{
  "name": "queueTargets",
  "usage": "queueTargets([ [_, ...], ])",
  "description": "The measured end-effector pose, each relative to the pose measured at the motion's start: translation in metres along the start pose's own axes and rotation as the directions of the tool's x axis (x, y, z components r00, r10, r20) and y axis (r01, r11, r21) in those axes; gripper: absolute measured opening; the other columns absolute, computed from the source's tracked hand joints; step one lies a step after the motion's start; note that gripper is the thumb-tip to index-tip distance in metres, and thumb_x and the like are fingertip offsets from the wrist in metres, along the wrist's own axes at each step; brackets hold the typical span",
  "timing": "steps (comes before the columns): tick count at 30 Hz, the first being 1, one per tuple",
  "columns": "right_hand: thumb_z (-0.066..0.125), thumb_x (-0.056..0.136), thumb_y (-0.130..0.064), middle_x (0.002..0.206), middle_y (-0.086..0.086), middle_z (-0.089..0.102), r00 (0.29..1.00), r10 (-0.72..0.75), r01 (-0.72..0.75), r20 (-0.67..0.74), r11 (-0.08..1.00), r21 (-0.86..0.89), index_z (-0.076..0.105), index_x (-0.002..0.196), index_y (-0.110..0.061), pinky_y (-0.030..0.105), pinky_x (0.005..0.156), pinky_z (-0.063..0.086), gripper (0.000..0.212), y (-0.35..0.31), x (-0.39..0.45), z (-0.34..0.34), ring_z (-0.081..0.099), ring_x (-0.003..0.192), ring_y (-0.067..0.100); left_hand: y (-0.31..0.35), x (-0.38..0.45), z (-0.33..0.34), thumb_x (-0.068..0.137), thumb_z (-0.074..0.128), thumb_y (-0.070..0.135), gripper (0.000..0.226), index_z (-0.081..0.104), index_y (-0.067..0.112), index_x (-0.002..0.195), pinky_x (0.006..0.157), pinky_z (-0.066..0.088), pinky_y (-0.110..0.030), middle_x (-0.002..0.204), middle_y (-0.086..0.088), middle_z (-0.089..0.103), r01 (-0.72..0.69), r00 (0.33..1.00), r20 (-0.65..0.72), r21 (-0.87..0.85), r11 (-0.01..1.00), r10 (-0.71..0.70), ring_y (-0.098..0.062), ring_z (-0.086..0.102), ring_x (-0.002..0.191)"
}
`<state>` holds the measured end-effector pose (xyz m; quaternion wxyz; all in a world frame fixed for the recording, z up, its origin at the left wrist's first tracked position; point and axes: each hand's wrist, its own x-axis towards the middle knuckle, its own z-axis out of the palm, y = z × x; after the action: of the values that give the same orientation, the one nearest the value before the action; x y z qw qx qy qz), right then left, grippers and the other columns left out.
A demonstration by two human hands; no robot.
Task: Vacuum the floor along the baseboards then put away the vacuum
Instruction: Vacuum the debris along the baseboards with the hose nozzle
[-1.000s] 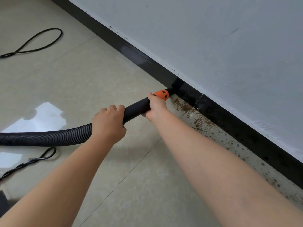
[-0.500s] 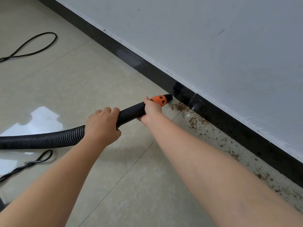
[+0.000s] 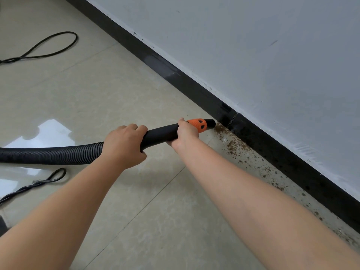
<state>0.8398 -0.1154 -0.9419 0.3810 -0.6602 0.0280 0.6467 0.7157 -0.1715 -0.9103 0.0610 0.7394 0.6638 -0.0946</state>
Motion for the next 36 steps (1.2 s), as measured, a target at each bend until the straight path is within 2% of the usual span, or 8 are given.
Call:
queueTargets([
  [8, 0.063, 0.088, -0.021, 0.122, 0.014, 0.054, 0.999, 0.022, -0.021, -0.037, 0.999, 0.031, 0.038, 0.129, -0.011, 0.05, 0.082, 0.052, 0.049, 0.002, 0.002, -0.01, 0.056, 0.108, 0.034, 0.008, 0.0, 0.004, 0.079, 0.056, 0.025, 0.036, 0.047, 0.019, 0.114, 0.061, 0.031, -0.026, 0.086, 0.005, 0.041, -0.031, 0.999, 0.036, 0.012, 0.999, 0.031, -0.017, 0.041, 0.078],
  [20, 0.063, 0.088, -0.019, 0.124, 0.014, 0.052, 0.998, 0.027, -0.026, -0.049, 0.999, 0.033, 0.038, 0.128, -0.011, 0.052, 0.087, 0.051, 0.048, -0.008, 0.004, -0.018, 0.054, 0.11, 0.034, 0.022, 0.003, 0.002, 0.081, 0.056, 0.026, 0.036, 0.045, 0.018, 0.114, 0.061, 0.029, -0.025, 0.087, 0.005, 0.04, -0.035, 0.999, 0.033, 0.016, 0.999, 0.034, -0.016, 0.04, 0.079],
  [24, 0.063, 0.088, -0.019, 0.124, 0.013, 0.052, 0.998, 0.044, -0.042, -0.046, 0.998, 0.042, 0.038, 0.127, -0.011, 0.051, 0.086, 0.051, 0.046, -0.013, 0.004, -0.023, 0.054, 0.111, 0.034, 0.026, 0.004, 0.001, 0.081, 0.056, 0.026, 0.036, 0.045, 0.018, 0.115, 0.055, 0.026, -0.023, 0.087, 0.005, 0.04, -0.041, 0.999, 0.026, 0.016, 0.999, 0.041, -0.016, 0.04, 0.079],
  [28, 0.062, 0.088, -0.018, 0.125, 0.013, 0.051, 0.998, 0.043, -0.041, -0.05, 0.999, 0.031, 0.037, 0.128, -0.012, 0.052, 0.088, 0.051, 0.047, -0.015, 0.005, -0.024, 0.053, 0.112, 0.034, 0.029, 0.005, 0.0, 0.081, 0.056, 0.026, 0.036, 0.045, 0.018, 0.114, 0.06, 0.03, -0.026, 0.087, 0.005, 0.04, -0.038, 0.999, 0.029, 0.01, 0.999, 0.038, -0.017, 0.04, 0.079],
  [36, 0.063, 0.087, -0.019, 0.126, 0.013, 0.051, 0.996, 0.051, -0.05, -0.068, 0.999, 0.016, 0.038, 0.128, -0.012, 0.051, 0.09, 0.05, 0.048, -0.017, 0.005, -0.023, 0.052, 0.112, 0.034, 0.03, 0.005, 0.0, 0.081, 0.056, 0.026, 0.035, 0.045, 0.019, 0.114, 0.061, 0.03, -0.026, 0.087, 0.005, 0.039, -0.032, 0.999, 0.033, 0.007, 0.999, 0.032, -0.016, 0.039, 0.079],
])
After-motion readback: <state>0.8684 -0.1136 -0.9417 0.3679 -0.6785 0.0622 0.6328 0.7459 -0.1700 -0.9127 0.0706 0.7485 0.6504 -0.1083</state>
